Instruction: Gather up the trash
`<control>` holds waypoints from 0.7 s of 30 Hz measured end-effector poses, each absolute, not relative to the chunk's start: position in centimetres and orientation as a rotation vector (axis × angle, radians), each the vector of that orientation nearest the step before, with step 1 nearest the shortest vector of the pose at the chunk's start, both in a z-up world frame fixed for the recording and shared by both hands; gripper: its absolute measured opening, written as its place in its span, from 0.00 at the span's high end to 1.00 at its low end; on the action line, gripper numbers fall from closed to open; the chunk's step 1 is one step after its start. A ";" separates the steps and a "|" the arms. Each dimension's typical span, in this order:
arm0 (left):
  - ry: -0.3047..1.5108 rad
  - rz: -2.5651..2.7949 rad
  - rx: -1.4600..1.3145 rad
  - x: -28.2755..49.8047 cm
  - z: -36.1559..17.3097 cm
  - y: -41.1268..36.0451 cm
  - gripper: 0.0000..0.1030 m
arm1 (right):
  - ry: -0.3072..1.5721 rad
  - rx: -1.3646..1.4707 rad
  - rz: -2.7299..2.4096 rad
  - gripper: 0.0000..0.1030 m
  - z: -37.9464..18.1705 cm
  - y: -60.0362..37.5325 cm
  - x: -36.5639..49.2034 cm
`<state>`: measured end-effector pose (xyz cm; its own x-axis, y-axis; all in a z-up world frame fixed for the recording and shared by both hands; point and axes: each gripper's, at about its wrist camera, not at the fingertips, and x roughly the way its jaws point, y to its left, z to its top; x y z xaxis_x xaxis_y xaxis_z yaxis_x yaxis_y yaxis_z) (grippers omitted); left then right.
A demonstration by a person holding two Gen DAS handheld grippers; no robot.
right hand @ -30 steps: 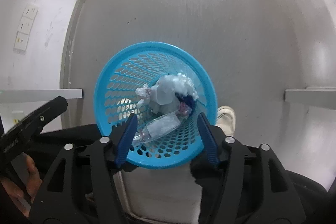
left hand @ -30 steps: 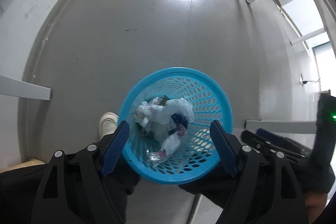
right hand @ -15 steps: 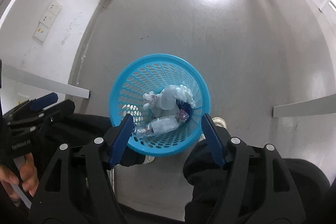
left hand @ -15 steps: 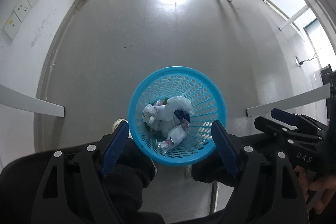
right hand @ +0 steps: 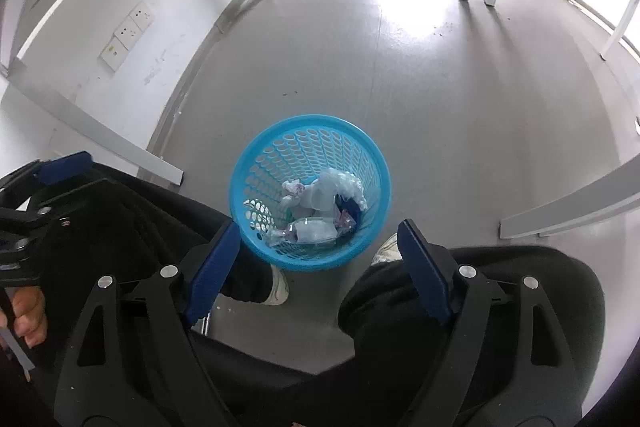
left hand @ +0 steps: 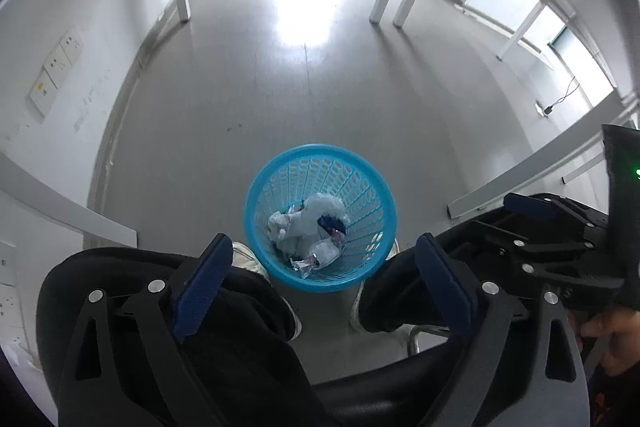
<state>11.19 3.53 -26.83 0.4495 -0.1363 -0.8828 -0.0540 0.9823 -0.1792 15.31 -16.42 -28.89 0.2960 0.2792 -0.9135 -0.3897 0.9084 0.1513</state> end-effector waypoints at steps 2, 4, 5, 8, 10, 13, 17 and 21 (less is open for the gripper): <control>1.090 -0.059 -0.182 10.0 -26.3 3.4 0.09 | 1.182 -0.107 0.448 0.23 -28.2 -16.7 14.4; 1.081 -0.066 -0.168 8.8 -25.8 3.2 0.08 | 1.162 -0.122 0.451 0.19 -27.5 -17.0 13.5; 1.079 -0.069 -0.160 8.5 -25.6 3.2 0.08 | 1.153 -0.129 0.449 0.19 -27.1 -17.1 13.0; 1.052 -0.086 -0.162 7.6 -24.6 3.2 0.08 | 1.137 -0.119 0.458 0.18 -26.1 -17.6 11.7; 1.032 -0.088 -0.172 7.0 -24.0 3.6 0.06 | 1.124 -0.101 0.466 0.17 -25.4 -18.0 10.9; 1.023 -0.079 -0.182 6.2 -23.6 4.2 0.06 | 1.088 -0.082 0.484 0.13 -24.0 -18.4 9.7; 1.026 -0.072 -0.236 5.9 -23.7 5.2 0.06 | 1.059 -0.075 0.495 0.12 -23.1 -19.0 8.4; 1.020 -0.063 -0.212 6.2 -24.0 5.2 0.06 | 1.046 -0.102 0.490 0.09 -23.1 -18.6 9.0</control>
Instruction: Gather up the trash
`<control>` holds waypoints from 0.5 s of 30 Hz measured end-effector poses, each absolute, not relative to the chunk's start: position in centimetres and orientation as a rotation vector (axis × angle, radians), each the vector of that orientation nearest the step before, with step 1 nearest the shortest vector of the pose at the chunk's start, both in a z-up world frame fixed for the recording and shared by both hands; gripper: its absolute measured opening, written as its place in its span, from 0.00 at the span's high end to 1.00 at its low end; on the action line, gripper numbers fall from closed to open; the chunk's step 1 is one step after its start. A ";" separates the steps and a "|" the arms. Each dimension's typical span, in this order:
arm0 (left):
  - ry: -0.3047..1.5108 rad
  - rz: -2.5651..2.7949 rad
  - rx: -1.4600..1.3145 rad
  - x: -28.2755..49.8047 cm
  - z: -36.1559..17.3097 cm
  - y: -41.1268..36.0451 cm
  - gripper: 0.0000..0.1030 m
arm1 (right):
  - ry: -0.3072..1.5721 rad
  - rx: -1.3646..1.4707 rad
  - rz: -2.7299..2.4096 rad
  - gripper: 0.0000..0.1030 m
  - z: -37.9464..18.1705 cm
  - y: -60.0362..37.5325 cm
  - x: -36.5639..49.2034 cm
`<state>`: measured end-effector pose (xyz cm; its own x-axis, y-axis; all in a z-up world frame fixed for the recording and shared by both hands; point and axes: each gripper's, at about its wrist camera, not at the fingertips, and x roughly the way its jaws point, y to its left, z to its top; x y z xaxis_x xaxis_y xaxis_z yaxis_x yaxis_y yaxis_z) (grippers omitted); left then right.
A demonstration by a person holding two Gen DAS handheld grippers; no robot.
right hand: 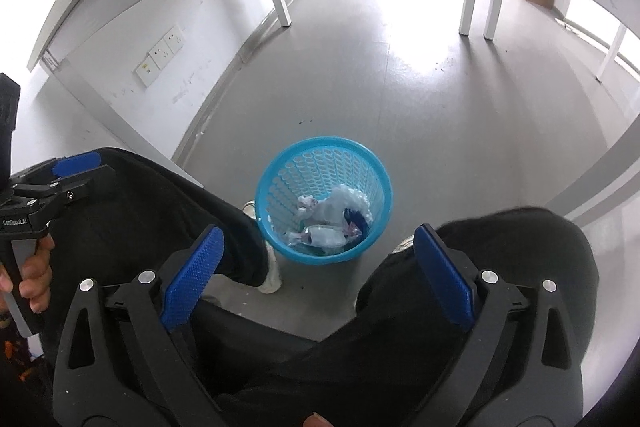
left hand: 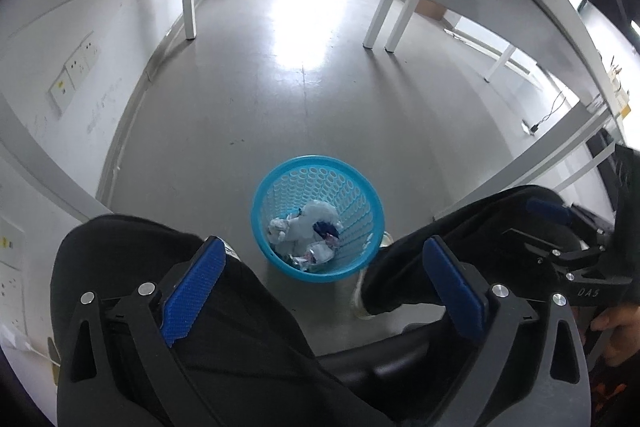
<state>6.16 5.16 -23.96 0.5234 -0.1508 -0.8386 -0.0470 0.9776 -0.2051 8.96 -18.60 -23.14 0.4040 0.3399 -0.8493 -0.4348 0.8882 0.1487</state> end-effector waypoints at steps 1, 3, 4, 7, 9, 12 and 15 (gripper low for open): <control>1.017 -0.081 -0.193 6.3 -24.0 4.8 0.06 | 1.048 -0.111 0.487 0.09 -23.4 -18.3 9.1; 1.026 -0.129 -0.190 6.8 -24.4 4.2 0.06 | 1.061 -0.132 0.481 0.09 -24.0 -18.0 9.9; 1.033 -0.138 -0.199 7.0 -24.5 4.2 0.06 | 1.075 -0.131 0.487 0.09 -24.4 -17.8 10.4; 1.046 -0.143 -0.179 8.0 -25.3 3.7 0.06 | 1.096 -0.144 0.477 0.09 -25.4 -17.6 11.5; 1.061 -0.132 -0.147 8.6 -26.1 3.4 0.06 | 1.121 -0.136 0.473 0.09 -26.2 -17.4 12.3; 1.115 -0.095 -0.139 9.8 -27.9 3.4 0.06 | 1.132 -0.134 0.470 0.09 -27.0 -17.0 13.3; 1.146 -0.082 -0.124 10.7 -28.9 3.3 0.06 | 1.175 -0.117 0.474 0.09 -28.2 -16.7 14.3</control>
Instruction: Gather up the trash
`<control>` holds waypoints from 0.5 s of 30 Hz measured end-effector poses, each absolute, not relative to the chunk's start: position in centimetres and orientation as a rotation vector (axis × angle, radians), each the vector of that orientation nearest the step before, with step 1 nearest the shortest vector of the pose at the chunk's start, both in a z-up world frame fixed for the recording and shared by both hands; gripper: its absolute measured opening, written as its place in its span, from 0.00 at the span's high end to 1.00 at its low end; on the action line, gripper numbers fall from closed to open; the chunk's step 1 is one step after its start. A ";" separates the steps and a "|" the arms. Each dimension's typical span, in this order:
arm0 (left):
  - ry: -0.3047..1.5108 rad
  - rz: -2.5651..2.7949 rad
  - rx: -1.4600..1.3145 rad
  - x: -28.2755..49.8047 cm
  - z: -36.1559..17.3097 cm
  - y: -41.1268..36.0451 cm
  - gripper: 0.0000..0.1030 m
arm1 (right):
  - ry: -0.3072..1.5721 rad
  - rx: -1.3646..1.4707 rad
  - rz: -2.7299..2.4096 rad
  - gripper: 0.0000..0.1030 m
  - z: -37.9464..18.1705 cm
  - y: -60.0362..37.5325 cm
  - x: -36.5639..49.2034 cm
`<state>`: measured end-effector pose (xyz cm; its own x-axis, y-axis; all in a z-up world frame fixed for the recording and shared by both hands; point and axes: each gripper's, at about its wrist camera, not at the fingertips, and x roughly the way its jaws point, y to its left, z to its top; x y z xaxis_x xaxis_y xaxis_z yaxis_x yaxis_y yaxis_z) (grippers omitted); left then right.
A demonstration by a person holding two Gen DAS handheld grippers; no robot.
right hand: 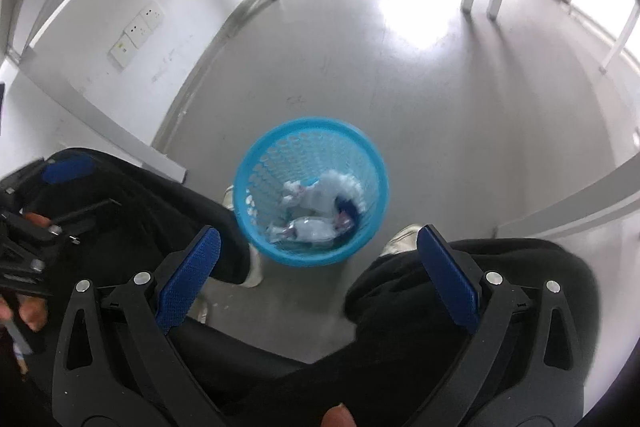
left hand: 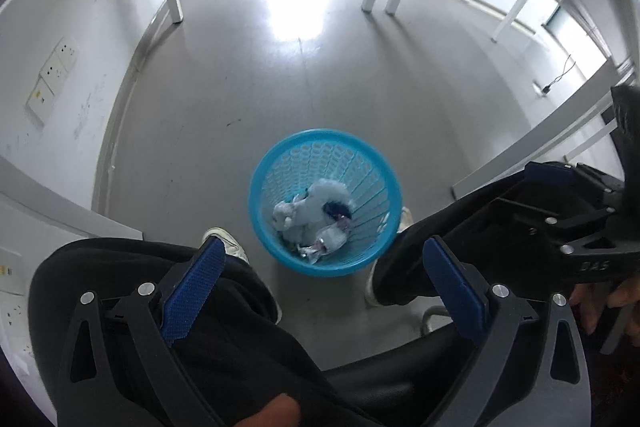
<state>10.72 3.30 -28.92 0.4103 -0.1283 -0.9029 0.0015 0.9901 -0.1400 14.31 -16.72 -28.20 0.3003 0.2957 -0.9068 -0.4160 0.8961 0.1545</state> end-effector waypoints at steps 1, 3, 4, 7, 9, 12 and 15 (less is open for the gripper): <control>1.150 -0.080 -0.121 10.9 -29.2 3.3 0.06 | 1.182 -0.116 0.473 0.09 -28.5 -16.6 14.5; 1.160 -0.081 -0.139 11.1 -29.6 3.6 0.06 | 1.208 -0.104 0.477 0.09 -29.1 -16.4 15.0; 1.164 -0.085 -0.149 11.1 -29.6 3.8 0.06 | 1.217 -0.104 0.477 0.08 -29.2 -16.4 15.1; 1.159 -0.093 -0.176 11.0 -29.6 4.0 0.06 | 1.223 -0.103 0.487 0.08 -29.7 -16.3 15.0; 1.159 -0.094 -0.187 10.9 -29.7 4.1 0.06 | 1.220 -0.101 0.496 0.08 -29.6 -16.2 14.8; 1.160 -0.097 -0.189 10.8 -29.8 4.1 0.06 | 1.216 -0.101 0.503 0.08 -29.6 -16.1 14.6; 1.156 -0.104 -0.198 10.7 -29.7 4.1 0.06 | 1.214 -0.099 0.505 0.08 -29.6 -16.1 14.5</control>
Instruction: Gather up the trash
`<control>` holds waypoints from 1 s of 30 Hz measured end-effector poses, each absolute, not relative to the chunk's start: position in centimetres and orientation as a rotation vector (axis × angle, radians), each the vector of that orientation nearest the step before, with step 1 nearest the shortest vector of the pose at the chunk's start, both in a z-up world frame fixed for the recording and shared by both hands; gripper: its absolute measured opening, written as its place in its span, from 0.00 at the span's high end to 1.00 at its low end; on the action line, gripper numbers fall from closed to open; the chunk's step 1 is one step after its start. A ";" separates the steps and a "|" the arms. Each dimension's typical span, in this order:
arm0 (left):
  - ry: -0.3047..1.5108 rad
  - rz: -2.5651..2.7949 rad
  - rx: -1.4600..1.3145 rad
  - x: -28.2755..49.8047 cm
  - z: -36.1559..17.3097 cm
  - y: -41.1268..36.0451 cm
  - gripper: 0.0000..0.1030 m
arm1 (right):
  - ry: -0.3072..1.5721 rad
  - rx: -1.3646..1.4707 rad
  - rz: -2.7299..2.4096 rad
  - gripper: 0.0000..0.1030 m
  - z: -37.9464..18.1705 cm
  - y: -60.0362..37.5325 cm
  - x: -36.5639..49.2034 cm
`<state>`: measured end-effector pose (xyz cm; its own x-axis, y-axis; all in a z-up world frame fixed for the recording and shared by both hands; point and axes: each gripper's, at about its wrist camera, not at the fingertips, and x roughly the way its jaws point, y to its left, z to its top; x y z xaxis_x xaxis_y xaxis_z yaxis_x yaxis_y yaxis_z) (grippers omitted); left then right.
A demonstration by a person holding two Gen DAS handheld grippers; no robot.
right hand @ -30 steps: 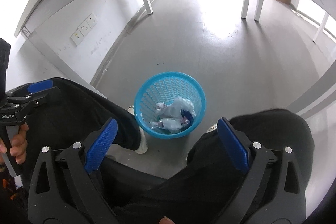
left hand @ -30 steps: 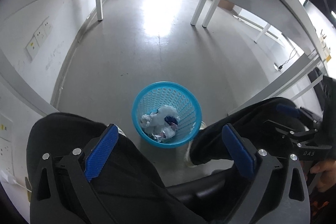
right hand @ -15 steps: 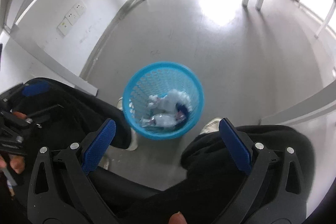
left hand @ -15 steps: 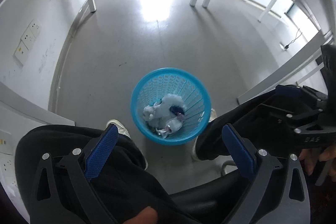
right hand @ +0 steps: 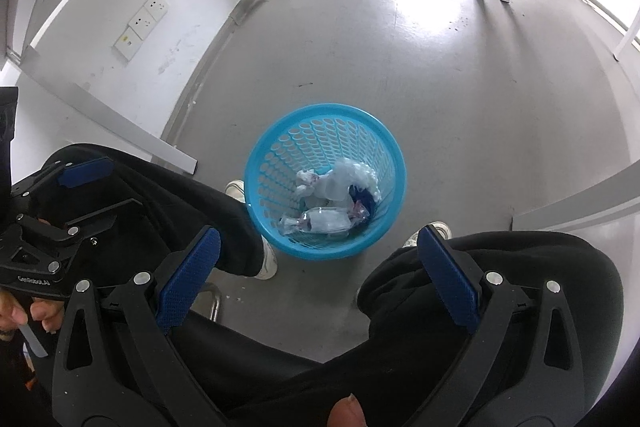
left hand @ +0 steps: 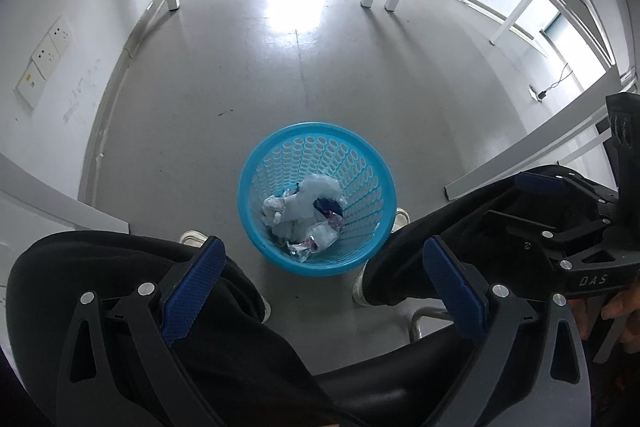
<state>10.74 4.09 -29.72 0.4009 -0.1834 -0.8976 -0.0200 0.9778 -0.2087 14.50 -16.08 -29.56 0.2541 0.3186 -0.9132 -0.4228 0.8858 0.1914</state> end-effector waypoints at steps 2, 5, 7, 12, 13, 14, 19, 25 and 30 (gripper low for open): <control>1.161 -0.097 -0.216 10.7 -29.9 4.5 0.06 | 1.213 -0.091 0.502 0.08 -29.6 -16.1 14.5; 1.172 -0.097 -0.238 10.8 -29.9 4.8 0.06 | 1.211 -0.070 0.501 0.08 -29.5 -16.4 14.6; 1.171 -0.095 -0.242 10.8 -29.9 4.8 0.06 | 1.210 -0.065 0.504 0.08 -29.5 -16.5 14.6; 1.173 -0.092 -0.240 10.8 -29.9 4.8 0.06 | 1.209 -0.062 0.510 0.08 -29.3 -16.5 14.6; 1.174 -0.092 -0.240 10.8 -29.9 4.7 0.06 | 1.210 -0.060 0.510 0.08 -29.3 -16.6 14.6; 1.175 -0.092 -0.241 10.8 -29.9 4.8 0.06 | 1.212 -0.059 0.510 0.08 -29.3 -16.6 14.6; 1.176 -0.087 -0.239 10.8 -30.0 4.8 0.06 | 1.222 -0.040 0.506 0.08 -29.4 -16.6 14.7; 1.176 -0.087 -0.238 10.7 -30.1 4.7 0.06 | 1.226 -0.046 0.511 0.08 -29.5 -16.3 14.6; 1.177 -0.087 -0.238 10.7 -30.0 4.7 0.06 | 1.229 -0.040 0.510 0.08 -29.5 -16.2 14.5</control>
<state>10.74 4.71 -30.05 0.3838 -0.1912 -0.9034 -0.0569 0.9716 -0.2298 14.51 -16.24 -29.49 0.2380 0.3509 -0.9057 -0.3930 0.8875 0.2406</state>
